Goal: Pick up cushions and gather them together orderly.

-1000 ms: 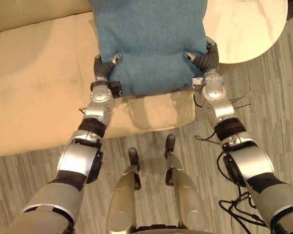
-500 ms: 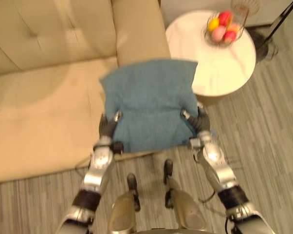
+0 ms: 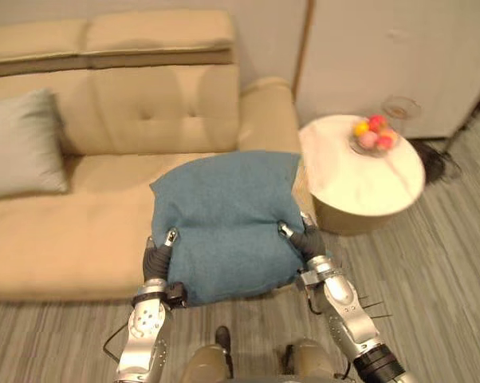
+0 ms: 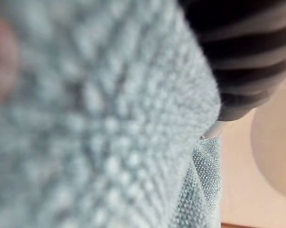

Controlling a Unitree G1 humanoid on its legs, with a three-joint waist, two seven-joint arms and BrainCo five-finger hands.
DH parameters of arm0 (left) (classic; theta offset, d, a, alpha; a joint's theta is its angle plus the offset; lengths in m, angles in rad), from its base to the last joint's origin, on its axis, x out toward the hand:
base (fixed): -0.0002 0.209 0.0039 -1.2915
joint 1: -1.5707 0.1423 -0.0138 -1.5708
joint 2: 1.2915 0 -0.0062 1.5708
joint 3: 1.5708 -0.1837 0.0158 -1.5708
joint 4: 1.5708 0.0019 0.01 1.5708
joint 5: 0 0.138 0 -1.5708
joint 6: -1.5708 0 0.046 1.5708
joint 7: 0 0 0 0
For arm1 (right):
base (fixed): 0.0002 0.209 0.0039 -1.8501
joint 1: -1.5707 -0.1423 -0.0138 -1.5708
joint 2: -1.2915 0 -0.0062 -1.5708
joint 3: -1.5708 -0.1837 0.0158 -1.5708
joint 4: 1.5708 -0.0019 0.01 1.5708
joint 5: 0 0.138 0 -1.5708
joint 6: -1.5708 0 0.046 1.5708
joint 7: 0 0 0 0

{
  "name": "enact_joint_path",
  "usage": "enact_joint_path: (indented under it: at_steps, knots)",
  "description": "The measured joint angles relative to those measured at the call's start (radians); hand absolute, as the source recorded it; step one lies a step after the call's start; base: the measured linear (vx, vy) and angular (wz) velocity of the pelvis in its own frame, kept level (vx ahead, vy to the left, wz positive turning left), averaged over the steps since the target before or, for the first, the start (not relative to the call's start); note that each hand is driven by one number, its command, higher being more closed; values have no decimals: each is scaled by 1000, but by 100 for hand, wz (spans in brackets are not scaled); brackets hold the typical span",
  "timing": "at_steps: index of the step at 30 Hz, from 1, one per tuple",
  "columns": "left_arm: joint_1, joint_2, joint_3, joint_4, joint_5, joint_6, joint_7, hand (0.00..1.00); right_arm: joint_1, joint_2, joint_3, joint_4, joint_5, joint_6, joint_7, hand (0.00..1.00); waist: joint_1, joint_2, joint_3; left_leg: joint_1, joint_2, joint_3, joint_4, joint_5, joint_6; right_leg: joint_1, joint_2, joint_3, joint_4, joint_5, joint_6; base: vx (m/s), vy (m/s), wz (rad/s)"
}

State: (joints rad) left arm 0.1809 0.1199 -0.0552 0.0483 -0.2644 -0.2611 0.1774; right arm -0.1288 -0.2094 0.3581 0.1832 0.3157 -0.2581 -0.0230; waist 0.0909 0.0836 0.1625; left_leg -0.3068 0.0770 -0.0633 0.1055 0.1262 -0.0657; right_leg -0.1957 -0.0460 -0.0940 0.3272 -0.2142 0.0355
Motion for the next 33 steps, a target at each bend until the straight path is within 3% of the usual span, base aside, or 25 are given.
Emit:
enact_joint_path:
  at_steps: [1,2,3,4,6,9,10,11,12,14,19,21,24,26,27,28,29,31,33]
  knots:
    - [10,-17,1,0,-2,1,-1,100,0,-6,-1,13,-12,1,-2,100,9,26,0,-4,22,-26,-39,37,-18,5,27,-33,-28,27,-15,-304,-140,71]
    - [30,-23,0,0,-2,2,-1,100,0,-2,0,37,-17,8,-2,100,8,35,-1,8,41,-28,-85,50,-16,9,34,-64,-32,39,-29,-296,-159,86]
    - [42,-23,-14,1,-2,16,-3,100,20,-1,-9,43,-38,22,-16,100,-6,36,1,17,71,70,-111,-7,6,26,29,-112,-39,50,-45,-274,-133,96]
    - [42,-20,-25,1,-2,22,-3,100,30,-4,-14,44,-44,26,-25,100,-14,28,3,13,79,129,-101,-57,17,33,13,-134,-44,54,-48,-301,-102,114]
    - [45,-31,-51,1,-2,27,-11,100,53,-2,-51,43,-51,29,-35,100,-24,-8,5,-10,71,273,37,-82,37,28,-63,-176,-51,61,-60,-205,15,83]
    - [45,-32,-62,1,-1,27,-38,100,75,-1,-73,32,-52,29,-36,100,-52,-20,1,12,61,322,168,-115,69,36,-100,-203,-107,89,-46,-140,85,47]
    - [44,-38,-63,1,-1,26,-47,100,83,-1,-76,21,-54,28,-36,100,-54,1,-16,69,63,331,135,-121,63,35,-91,-205,-144,110,-28,-57,164,9]
    - [42,-42,-65,3,-1,26,-47,100,85,2,-85,15,-64,28,-36,100,-59,19,-29,138,63,334,24,-149,21,33,-74,-207,-172,125,-9,-22,212,18]
    - [22,-40,-70,17,-1,26,-48,100,88,15,-97,15,-74,29,-38,100,-66,9,-27,151,55,334,-19,-126,12,32,-78,-203,-185,141,4,2,194,21]
    - [17,-15,-69,43,-1,27,-46,100,92,48,-103,15,-87,36,-38,100,-62,-26,-33,138,41,345,5,-132,26,43,-82,-184,-227,202,18,2,123,8]
    - [21,-4,-67,43,0,29,-45,100,94,62,-103,13,-91,42,-38,100,-47,-33,-38,108,39,355,108,-202,47,78,-93,-172,-281,237,39,6,109,-7]
    - [23,-1,-62,43,1,29,-46,100,94,62,-96,12,-91,43,-37,100,-46,-37,-40,86,46,363,151,-240,50,74,-93,-162,-296,238,38,-11,76,-20]
    - [32,2,-61,41,1,30,-46,100,95,62,-93,12,-91,50,-37,100,-52,-41,-41,57,39,365,218,-312,59,20,-118,-149,-180,162,57,21,122,-14]
    - [35,2,-65,40,1,37,-46,100,100,60,-93,12,-93,52,-37,100,-72,-61,-40,67,13,352,239,-346,71,-36,-167,-145,-1,102,36,115,106,17]
    - [38,8,-72,41,2,40,-45,100,100,55,-92,12,-95,57,-37,100,-81,-70,-30,106,-11,342,233,-363,91,-119,-211,-110,221,105,19,167,80,16]
    - [39,10,-73,43,2,40,-45,100,103,53,-90,14,-96,60,-37,100,-81,-68,-27,125,-9,340,232,-366,99,-154,-214,-98,288,89,0,232,103,12]
    - [38,24,-80,43,1,40,-44,100,115,54,-86,15,-95,64,-37,100,-83,-67,-26,162,-6,332,220,-379,97,-181,-198,-96,312,46,0,233,45,16]
    - [37,47,-91,43,1,40,-43,100,119,55,-84,15,-95,64,-37,100,-99,-70,-26,201,-6,309,205,-400,90,-215,-161,-97,244,41,-5,266,-2,36]
    - [32,51,-99,50,1,40,-43,100,120,48,-85,15,-94,64,-37,100,-133,-64,-21,255,0,282,189,-424,64,-248,-101,-101,67,103,-2,412,-91,56]
